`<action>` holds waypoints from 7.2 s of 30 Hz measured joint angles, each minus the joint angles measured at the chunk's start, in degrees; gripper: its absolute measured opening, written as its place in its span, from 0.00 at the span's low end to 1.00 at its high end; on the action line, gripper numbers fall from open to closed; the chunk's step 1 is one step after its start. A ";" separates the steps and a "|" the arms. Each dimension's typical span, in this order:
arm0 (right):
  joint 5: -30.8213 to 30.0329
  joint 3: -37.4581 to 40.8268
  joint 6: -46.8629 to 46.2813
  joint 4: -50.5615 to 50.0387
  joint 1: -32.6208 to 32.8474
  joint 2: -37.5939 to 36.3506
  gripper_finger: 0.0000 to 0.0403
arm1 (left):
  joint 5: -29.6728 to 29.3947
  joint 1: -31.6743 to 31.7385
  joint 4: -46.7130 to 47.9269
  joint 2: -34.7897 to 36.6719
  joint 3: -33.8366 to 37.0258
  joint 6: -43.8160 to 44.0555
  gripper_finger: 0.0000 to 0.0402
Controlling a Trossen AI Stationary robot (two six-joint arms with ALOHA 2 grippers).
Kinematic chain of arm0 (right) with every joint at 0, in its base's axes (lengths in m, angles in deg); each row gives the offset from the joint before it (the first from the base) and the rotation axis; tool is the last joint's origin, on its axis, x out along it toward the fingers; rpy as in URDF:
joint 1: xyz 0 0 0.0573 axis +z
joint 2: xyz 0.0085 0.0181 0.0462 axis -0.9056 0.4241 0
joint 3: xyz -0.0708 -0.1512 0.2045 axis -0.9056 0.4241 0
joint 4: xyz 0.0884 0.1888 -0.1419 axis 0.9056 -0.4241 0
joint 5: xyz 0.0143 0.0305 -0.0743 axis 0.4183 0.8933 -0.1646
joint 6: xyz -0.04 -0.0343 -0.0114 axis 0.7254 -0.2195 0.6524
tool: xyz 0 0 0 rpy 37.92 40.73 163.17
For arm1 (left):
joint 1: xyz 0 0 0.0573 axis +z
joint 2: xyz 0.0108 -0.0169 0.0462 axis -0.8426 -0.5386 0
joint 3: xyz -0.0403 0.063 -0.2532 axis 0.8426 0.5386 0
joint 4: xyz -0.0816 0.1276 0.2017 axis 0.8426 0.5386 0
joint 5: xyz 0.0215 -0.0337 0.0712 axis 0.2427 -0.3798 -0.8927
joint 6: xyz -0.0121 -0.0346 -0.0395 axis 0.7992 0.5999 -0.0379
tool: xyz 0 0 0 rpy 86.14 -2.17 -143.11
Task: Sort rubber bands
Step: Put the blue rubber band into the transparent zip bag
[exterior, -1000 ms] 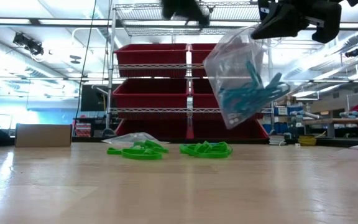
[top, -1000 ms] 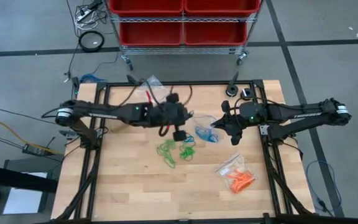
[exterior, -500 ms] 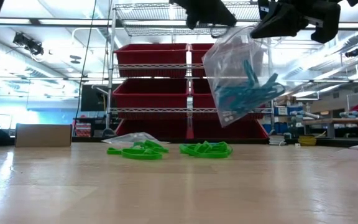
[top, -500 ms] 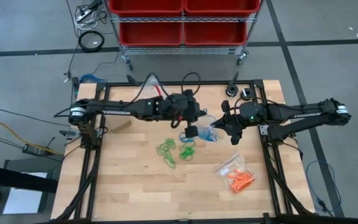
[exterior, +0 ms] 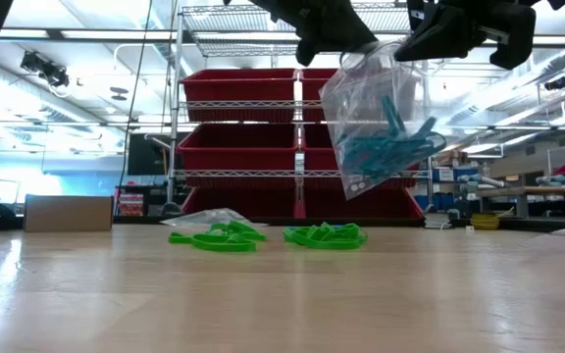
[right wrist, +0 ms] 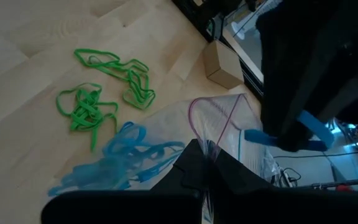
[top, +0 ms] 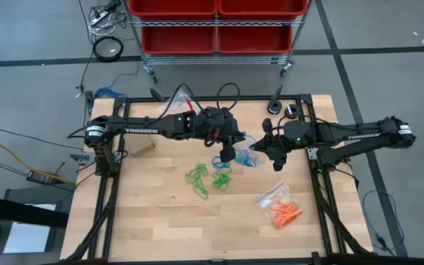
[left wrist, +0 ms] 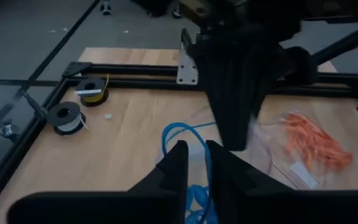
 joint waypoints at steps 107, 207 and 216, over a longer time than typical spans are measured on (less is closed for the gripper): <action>-0.77 -0.02 -1.99 -0.47 -0.15 -2.21 0.00 | -24.36 -9.97 23.94 -11.52 2.05 12.43 0.00; -0.74 0.00 -0.46 -3.45 1.66 -2.16 0.00 | -30.74 -16.33 -8.04 -5.81 20.86 4.89 0.39; -3.65 0.00 -2.03 -3.18 -0.55 -2.21 0.00 | -24.70 -13.85 -22.99 -5.64 31.56 7.76 0.39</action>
